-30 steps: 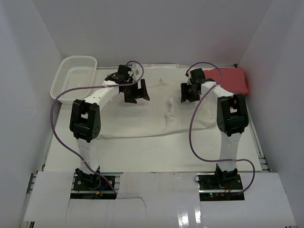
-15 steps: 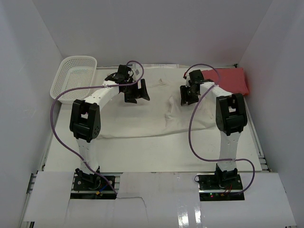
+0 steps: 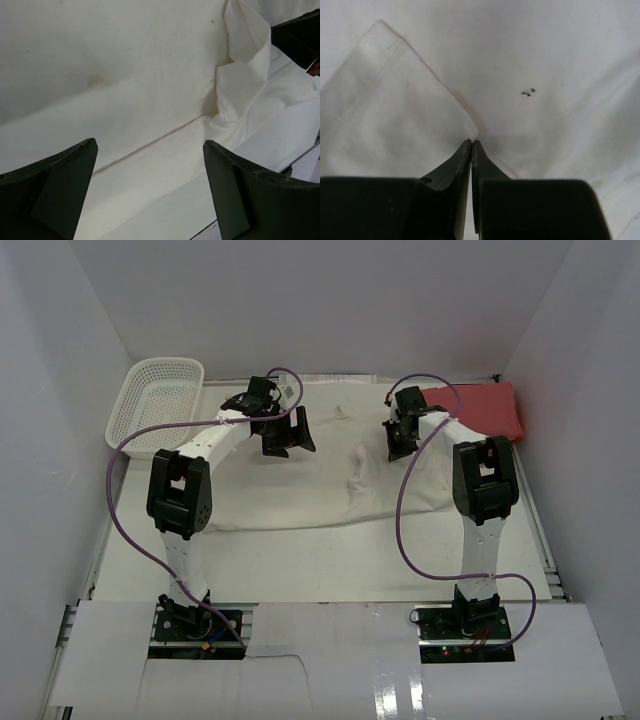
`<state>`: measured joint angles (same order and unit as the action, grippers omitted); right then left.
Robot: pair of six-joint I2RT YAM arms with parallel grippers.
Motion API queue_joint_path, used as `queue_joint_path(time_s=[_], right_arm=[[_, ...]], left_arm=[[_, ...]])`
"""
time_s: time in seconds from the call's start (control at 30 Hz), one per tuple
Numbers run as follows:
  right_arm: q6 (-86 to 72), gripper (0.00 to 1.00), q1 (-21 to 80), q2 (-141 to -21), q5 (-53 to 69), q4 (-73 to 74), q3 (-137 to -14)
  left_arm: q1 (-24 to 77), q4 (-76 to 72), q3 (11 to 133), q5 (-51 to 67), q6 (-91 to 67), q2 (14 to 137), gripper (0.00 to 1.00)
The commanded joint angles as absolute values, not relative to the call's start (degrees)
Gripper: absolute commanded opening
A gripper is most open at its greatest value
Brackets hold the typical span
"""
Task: Fold and stack the t-shirts
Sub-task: Fold the flattened tshirt in 1/3 of the way
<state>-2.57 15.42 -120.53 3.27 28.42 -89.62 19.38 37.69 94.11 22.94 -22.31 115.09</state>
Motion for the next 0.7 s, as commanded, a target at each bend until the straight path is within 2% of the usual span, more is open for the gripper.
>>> queue_joint_path(time_s=[0.0, 0.33, 0.57, 0.67], right_arm=[[-2.90, 0.08, 15.56, -117.60, -1.74, 28.92, -92.11], [-6.67, 0.08, 12.57, -112.06, -12.65, 28.21, -86.58], [-7.29, 0.10, 11.51, -115.22, -10.99, 30.93, -87.35], [-8.26, 0.35, 11.60, -116.72, -9.15, 32.96, -88.77]], left_arm=[[19.86, 36.91, 93.51, 23.82, -21.53, 114.52, 0.98], [20.04, 37.00, 93.34, 23.47, -21.36, 114.35, 0.98], [20.21, 37.00, 93.34, 23.47, -21.44, 114.35, 0.98], [20.30, 37.00, 93.43, 23.47, -21.44, 114.35, 0.98]])
